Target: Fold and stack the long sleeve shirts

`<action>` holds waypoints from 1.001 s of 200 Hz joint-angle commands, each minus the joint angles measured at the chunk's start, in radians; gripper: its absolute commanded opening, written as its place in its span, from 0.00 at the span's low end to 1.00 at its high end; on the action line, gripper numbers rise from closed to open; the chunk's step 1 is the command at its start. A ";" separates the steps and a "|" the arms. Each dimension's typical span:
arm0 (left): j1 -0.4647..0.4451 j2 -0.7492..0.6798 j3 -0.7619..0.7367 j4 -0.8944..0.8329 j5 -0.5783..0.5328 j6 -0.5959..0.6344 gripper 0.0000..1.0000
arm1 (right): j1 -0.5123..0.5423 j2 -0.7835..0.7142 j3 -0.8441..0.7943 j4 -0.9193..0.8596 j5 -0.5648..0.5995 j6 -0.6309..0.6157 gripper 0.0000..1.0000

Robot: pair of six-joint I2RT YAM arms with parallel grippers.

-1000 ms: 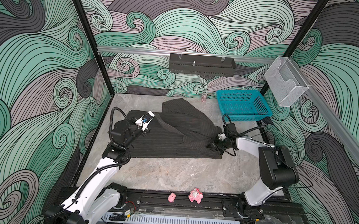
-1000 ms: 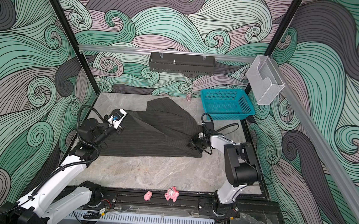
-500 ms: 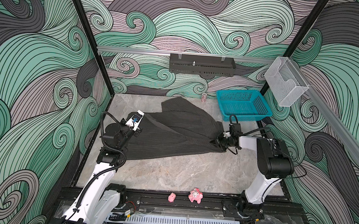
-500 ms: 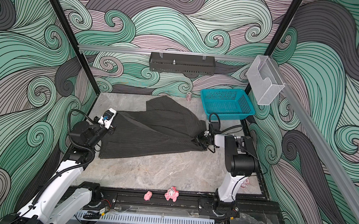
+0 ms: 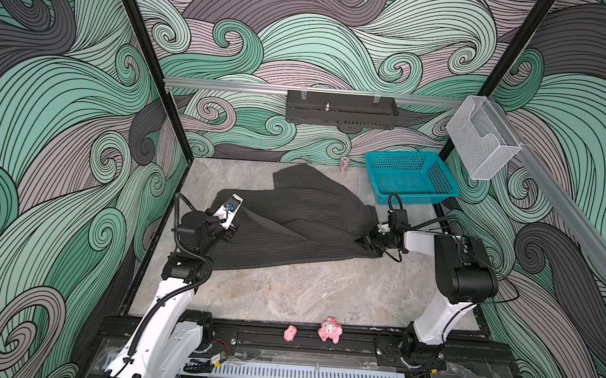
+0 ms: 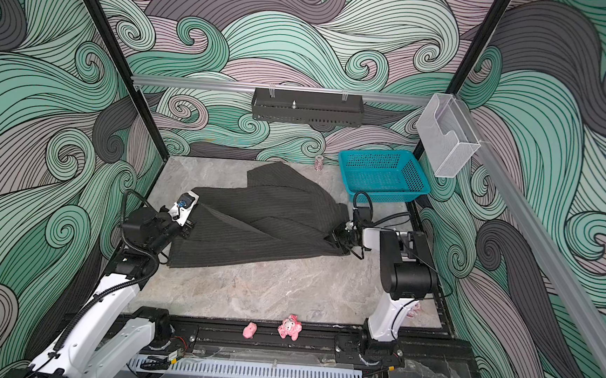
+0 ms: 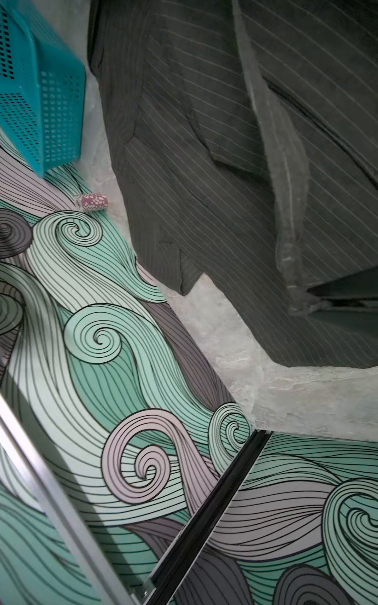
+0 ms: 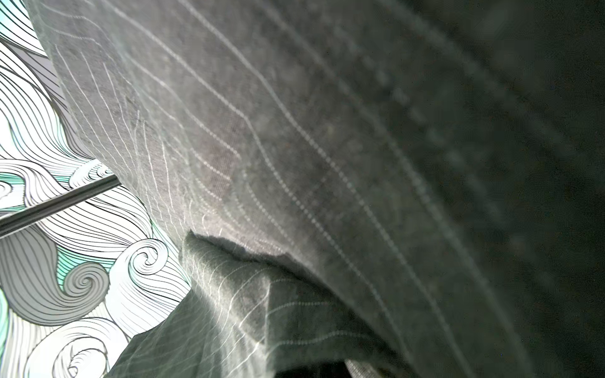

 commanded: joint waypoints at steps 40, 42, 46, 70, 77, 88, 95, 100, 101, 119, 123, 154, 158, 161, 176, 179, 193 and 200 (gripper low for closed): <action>-0.005 0.007 0.054 -0.113 -0.025 -0.012 0.41 | 0.032 -0.080 -0.095 -0.128 0.058 -0.044 0.22; -0.005 0.005 0.056 -0.116 -0.027 -0.012 0.43 | 0.033 -0.082 -0.096 -0.129 0.057 -0.044 0.23; -0.004 0.001 0.058 -0.122 -0.034 -0.015 0.48 | 0.033 -0.085 -0.097 -0.133 0.057 -0.046 0.25; -0.005 -0.025 0.069 -0.154 -0.097 -0.023 0.88 | 0.033 -0.117 -0.096 -0.168 0.056 -0.063 0.32; -0.005 -0.034 0.073 -0.159 -0.129 -0.035 0.89 | 0.033 -0.132 -0.093 -0.184 0.056 -0.069 0.34; -0.005 -0.045 0.083 -0.176 -0.168 -0.048 0.89 | 0.033 -0.158 -0.088 -0.214 0.056 -0.081 0.36; -0.005 -0.049 0.093 -0.193 -0.181 -0.059 0.90 | 0.033 -0.178 -0.083 -0.239 0.061 -0.092 0.37; -0.004 -0.050 0.105 -0.207 -0.190 -0.071 0.90 | 0.033 -0.192 -0.081 -0.253 0.065 -0.098 0.37; -0.005 -0.050 0.107 -0.209 -0.191 -0.074 0.89 | 0.033 -0.195 -0.081 -0.256 0.066 -0.100 0.37; -0.004 -0.045 0.149 -0.271 -0.166 -0.136 0.85 | 0.032 -0.229 -0.072 -0.289 0.074 -0.121 0.38; -0.005 -0.040 0.164 -0.287 -0.166 -0.170 0.84 | 0.031 -0.232 -0.070 -0.310 0.075 -0.125 0.38; -0.004 0.070 0.335 -0.532 -0.281 -0.582 0.68 | 0.031 -0.247 -0.073 -0.332 0.076 -0.139 0.38; -0.004 0.092 0.362 -0.582 -0.309 -0.649 0.67 | 0.031 -0.250 -0.074 -0.334 0.076 -0.139 0.38; -0.003 0.110 0.384 -0.623 -0.321 -0.690 0.66 | 0.031 -0.251 -0.074 -0.334 0.075 -0.139 0.38; -0.002 0.205 0.458 -0.788 -0.293 -0.822 0.66 | 0.031 -0.268 -0.074 -0.342 0.077 -0.144 0.38; -0.002 0.222 0.467 -0.812 -0.287 -0.850 0.66 | 0.030 -0.271 -0.074 -0.344 0.077 -0.146 0.38; 0.001 0.286 0.472 -0.878 -0.222 -0.956 0.70 | 0.031 -0.290 -0.067 -0.363 0.082 -0.155 0.39; 0.003 0.311 0.460 -0.888 -0.203 -0.999 0.71 | 0.031 -0.300 -0.061 -0.376 0.087 -0.161 0.39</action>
